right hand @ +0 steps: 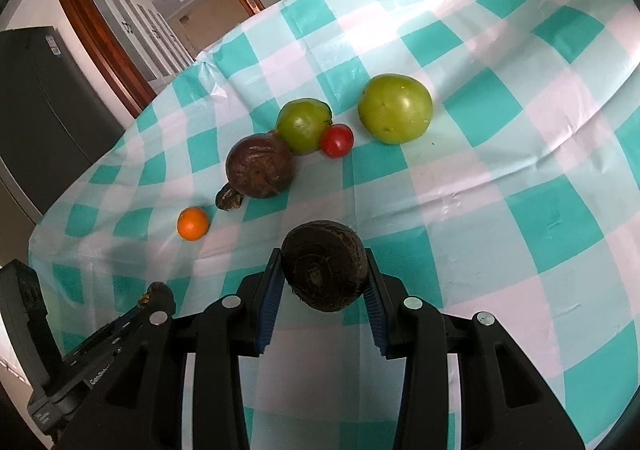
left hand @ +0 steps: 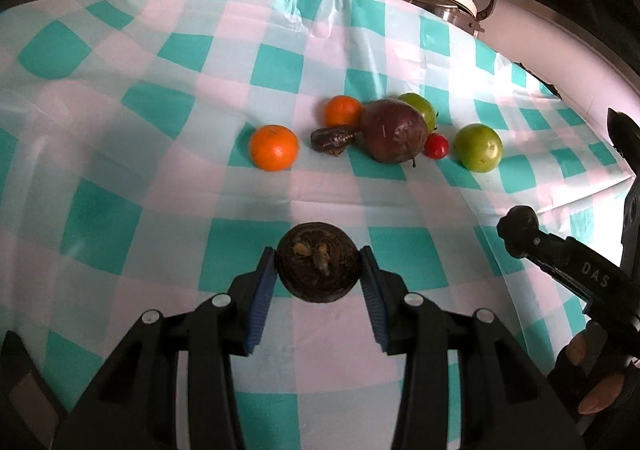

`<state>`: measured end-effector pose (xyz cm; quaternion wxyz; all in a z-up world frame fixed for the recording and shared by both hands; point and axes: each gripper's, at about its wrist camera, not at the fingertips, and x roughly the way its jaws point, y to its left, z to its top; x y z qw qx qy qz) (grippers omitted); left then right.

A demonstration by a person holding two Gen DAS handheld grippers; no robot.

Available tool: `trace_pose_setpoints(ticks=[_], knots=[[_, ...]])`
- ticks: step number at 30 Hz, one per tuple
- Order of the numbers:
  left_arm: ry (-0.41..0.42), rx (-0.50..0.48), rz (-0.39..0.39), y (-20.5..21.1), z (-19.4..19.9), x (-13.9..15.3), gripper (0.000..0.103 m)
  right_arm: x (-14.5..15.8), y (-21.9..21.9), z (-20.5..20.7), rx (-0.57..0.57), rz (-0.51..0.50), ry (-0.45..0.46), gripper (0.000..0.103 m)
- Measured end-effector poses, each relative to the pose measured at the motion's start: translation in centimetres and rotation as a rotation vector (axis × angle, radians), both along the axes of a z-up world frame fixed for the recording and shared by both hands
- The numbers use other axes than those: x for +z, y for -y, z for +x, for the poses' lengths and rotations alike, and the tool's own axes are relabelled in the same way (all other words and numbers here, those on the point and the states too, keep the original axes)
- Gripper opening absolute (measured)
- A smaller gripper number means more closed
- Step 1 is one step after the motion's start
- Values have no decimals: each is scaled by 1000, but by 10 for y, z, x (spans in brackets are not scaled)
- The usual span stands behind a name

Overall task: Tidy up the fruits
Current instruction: 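Carry both dark fruits into the white bin and open both tools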

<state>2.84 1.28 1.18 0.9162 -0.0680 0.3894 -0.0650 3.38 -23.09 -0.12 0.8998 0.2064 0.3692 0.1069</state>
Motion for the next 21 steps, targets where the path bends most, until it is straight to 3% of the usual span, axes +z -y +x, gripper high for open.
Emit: trace_pose_setpoints(ticks=[5, 9, 12, 21], knots=[[25, 0, 21, 4, -19, 6, 42, 4, -4, -23, -34, -24, -30, 39], [53, -55, 1, 13, -68, 12, 42, 15, -12, -86, -31, -82, 17, 39], [78, -112, -22, 24, -103, 17, 42, 23, -6, -129, -17, -82, 38, 39], [137, -378, 78, 109, -183, 28, 42, 35, 43, -243, -52, -151, 79, 39]])
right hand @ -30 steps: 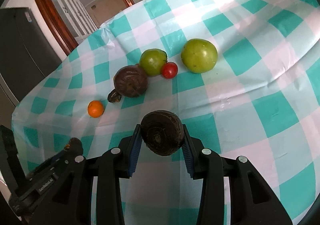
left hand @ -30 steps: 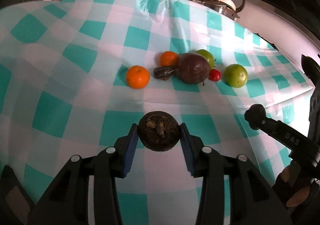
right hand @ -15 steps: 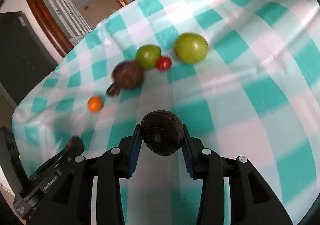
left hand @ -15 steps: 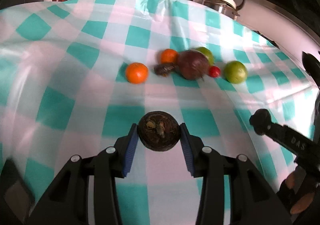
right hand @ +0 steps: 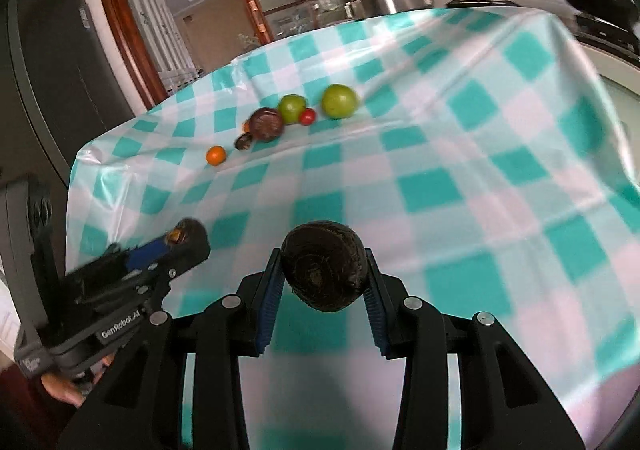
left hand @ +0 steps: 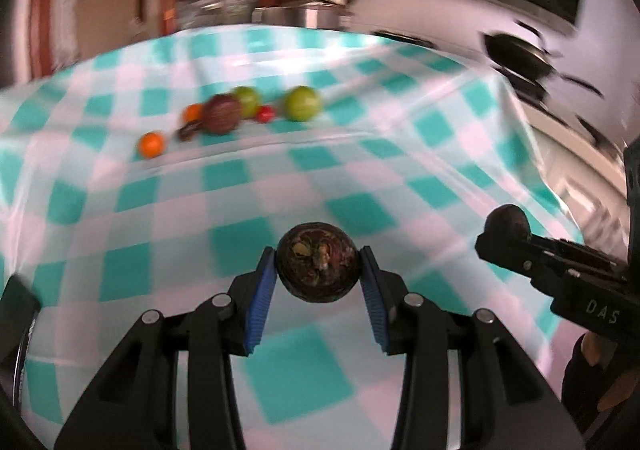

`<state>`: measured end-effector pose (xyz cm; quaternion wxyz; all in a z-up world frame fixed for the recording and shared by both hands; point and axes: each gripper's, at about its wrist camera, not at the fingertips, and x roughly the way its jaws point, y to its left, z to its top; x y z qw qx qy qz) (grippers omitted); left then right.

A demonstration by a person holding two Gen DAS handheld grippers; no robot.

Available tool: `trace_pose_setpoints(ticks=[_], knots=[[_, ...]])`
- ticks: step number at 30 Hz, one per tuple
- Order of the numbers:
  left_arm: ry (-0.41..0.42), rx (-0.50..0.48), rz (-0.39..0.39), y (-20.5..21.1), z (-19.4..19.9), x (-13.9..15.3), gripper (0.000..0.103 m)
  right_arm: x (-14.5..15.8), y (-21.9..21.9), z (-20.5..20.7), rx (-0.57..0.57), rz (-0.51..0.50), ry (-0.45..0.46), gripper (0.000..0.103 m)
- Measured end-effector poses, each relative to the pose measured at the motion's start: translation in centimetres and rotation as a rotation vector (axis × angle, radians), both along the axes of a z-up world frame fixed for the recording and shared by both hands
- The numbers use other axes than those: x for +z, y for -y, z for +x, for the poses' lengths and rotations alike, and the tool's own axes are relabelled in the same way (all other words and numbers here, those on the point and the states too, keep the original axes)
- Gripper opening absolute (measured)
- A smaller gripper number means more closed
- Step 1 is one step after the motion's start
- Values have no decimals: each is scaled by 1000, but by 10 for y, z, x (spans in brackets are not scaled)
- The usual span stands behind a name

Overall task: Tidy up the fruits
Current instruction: 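Carry both dark fruits into the white bin and open both tools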

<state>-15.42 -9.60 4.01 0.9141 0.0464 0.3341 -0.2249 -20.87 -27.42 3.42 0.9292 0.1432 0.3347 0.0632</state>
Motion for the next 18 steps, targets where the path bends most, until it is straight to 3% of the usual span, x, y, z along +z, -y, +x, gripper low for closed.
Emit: trace_pose_setpoints(ticks=[6, 10, 16, 18], knots=[[13, -202, 69, 64, -44, -1, 42, 1, 42, -66, -43, -33, 31, 39], [34, -353, 118, 107, -74, -3, 42, -6, 83, -110, -138, -31, 34, 39], [18, -596, 203, 174, -122, -23, 42, -42, 146, -166, -327, -13, -60, 39], [7, -700, 256, 200, -141, -38, 42, -61, 164, -178, -395, -11, -131, 39]])
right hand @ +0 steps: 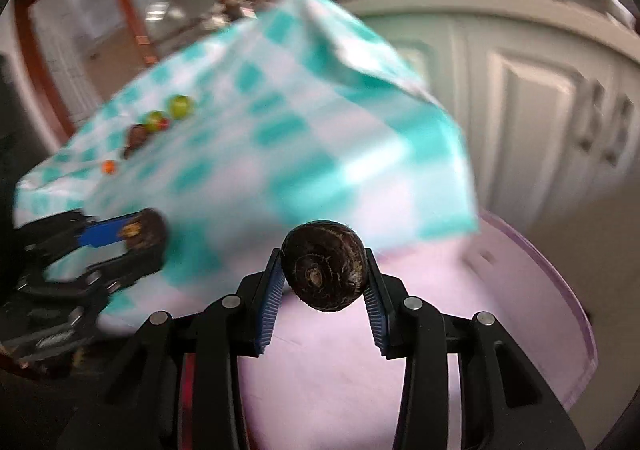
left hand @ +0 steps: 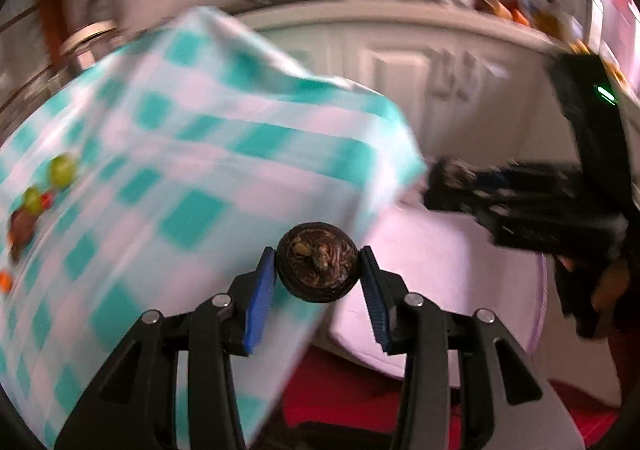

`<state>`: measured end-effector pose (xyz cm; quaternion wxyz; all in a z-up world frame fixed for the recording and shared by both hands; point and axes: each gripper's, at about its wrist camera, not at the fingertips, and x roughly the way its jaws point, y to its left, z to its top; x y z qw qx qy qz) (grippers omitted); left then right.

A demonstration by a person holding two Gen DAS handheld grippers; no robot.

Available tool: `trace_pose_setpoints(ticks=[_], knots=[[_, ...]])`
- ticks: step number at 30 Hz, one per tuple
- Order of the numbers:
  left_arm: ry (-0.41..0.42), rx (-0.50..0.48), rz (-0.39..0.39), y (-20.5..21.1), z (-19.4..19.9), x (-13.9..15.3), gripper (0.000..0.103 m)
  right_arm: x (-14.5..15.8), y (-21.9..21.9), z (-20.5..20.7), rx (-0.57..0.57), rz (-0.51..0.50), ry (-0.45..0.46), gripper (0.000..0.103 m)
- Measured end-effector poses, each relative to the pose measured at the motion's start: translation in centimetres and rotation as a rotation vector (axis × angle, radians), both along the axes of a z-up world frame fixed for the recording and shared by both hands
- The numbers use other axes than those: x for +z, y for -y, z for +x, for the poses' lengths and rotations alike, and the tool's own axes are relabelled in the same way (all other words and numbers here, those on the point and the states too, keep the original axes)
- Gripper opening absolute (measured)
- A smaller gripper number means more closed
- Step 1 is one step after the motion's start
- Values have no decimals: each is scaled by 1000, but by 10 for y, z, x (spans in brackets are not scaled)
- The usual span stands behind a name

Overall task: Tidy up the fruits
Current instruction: 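Carry both dark fruits into the white bin and open both tools, then grasp the large green fruit with the right tool while the left tool returns to the fruits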

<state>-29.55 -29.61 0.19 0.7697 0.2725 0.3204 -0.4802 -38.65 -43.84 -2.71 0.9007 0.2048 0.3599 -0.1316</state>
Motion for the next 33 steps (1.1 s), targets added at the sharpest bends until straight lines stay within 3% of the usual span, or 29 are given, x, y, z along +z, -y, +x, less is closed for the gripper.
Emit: trace_pose_setpoints(ticks=[4, 8, 11, 16, 18, 23, 24, 26, 28, 31, 33], knots=[[-53, -143, 127, 45, -28, -43, 42, -49, 26, -2, -99, 25, -196, 39], [-121, -198, 249, 72, -32, -89, 42, -99, 35, 9, -121, 68, -372, 39], [-162, -202, 337, 84, -28, -123, 42, -133, 34, 22, -112, 61, -520, 39], [-287, -153, 458, 90, -8, -170, 42, -163, 34, 34, -47, 66, -632, 39], [-298, -137, 483, 91, -3, -179, 42, -171, 34, 38, -39, 56, -663, 39], [-293, -157, 477, 93, -3, -181, 44, -183, 36, 37, -46, 62, -700, 42], [-302, -161, 471, 93, -2, -180, 47, -182, 38, 36, -56, 67, -694, 54], [-316, -172, 448, 95, -8, -177, 54, -177, 43, 32, -75, 76, -670, 67], [-298, -185, 423, 93, -13, -170, 65, -172, 47, 28, -89, 77, -662, 68], [-269, -238, 371, 92, -30, -154, 65, -158, 54, 20, -125, 68, -645, 70], [-219, -300, 283, 79, -40, -128, 69, -141, 63, 7, -161, 58, -597, 71]])
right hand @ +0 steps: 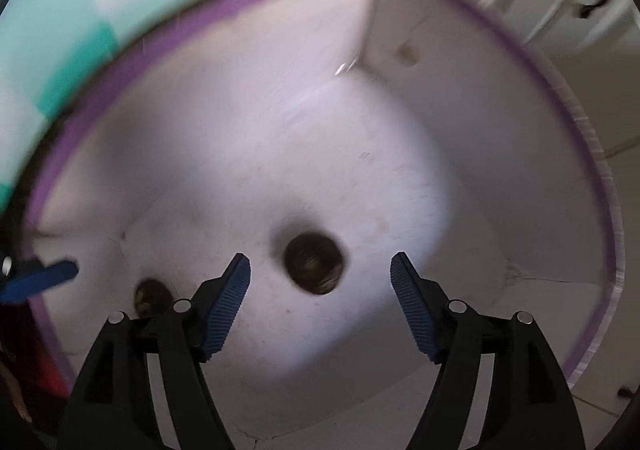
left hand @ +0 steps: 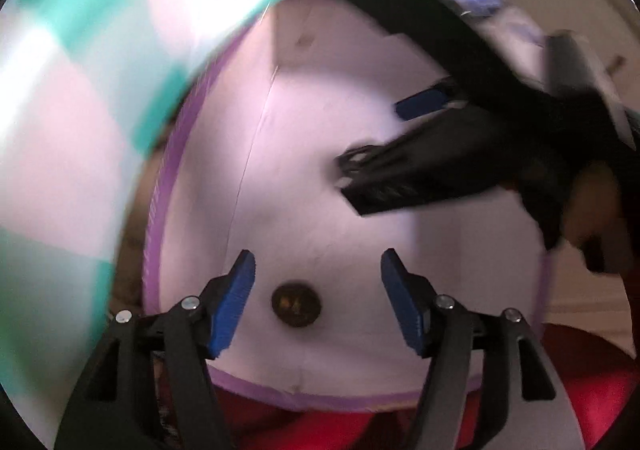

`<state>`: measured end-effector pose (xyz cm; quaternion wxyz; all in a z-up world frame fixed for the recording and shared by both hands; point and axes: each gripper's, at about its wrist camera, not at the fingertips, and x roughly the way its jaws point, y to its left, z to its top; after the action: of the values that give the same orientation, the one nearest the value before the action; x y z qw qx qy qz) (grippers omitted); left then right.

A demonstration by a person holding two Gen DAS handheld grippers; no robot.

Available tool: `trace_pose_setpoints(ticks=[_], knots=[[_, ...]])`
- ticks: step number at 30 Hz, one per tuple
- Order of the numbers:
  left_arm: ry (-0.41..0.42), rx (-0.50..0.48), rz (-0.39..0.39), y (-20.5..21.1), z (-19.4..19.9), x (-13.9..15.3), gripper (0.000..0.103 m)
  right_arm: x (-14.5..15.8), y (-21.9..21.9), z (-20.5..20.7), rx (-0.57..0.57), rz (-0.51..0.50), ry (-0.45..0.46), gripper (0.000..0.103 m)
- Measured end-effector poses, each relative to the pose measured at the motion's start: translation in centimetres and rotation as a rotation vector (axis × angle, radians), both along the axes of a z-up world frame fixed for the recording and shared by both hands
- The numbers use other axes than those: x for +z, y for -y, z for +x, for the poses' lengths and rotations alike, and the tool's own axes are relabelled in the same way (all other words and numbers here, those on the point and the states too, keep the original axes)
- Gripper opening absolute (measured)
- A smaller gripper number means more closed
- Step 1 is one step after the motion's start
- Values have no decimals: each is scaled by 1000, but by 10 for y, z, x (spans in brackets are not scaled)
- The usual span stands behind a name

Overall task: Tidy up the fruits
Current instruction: 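Grasp the large green fruit with the right tool while the left tool returns to the fruits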

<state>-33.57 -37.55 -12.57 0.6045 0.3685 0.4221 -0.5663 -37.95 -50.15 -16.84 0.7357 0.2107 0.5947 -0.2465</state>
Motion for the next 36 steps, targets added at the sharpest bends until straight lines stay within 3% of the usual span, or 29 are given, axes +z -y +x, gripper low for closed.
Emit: trace_pose_setpoints(ticks=[3, 6, 9, 12, 17, 21, 24, 28, 31, 36], knots=[[82, -12, -199, -25, -11, 48, 79, 37, 6, -14, -34, -78, 91, 73], [140, 60, -383, -59, 2, 97, 89, 82, -10, -9, -6, -155, 217, 77], [173, 220, -515, -104, 35, 141, 98, 138, -40, 11, 56, -234, 410, 87], [204, 410, -592, -156, 86, 172, 101, 173, -74, 40, 115, -283, 570, 88], [232, 743, -616, -229, 184, 193, 101, 201, -123, 103, 215, -233, 672, 88], [326, 963, -542, -273, 259, 187, 101, 212, -167, 153, 282, -173, 662, 88], [372, 1150, -499, -308, 317, 181, 101, 205, -194, 196, 306, -142, 659, 88], [305, 1352, -536, -343, 379, 173, 101, 189, -217, 266, 335, -102, 620, 88], [261, 1443, -585, -361, 406, 167, 101, 178, -229, 325, 348, -59, 586, 88], [134, 1500, -635, -384, 423, 154, 101, 174, -249, 401, 386, -67, 563, 88]])
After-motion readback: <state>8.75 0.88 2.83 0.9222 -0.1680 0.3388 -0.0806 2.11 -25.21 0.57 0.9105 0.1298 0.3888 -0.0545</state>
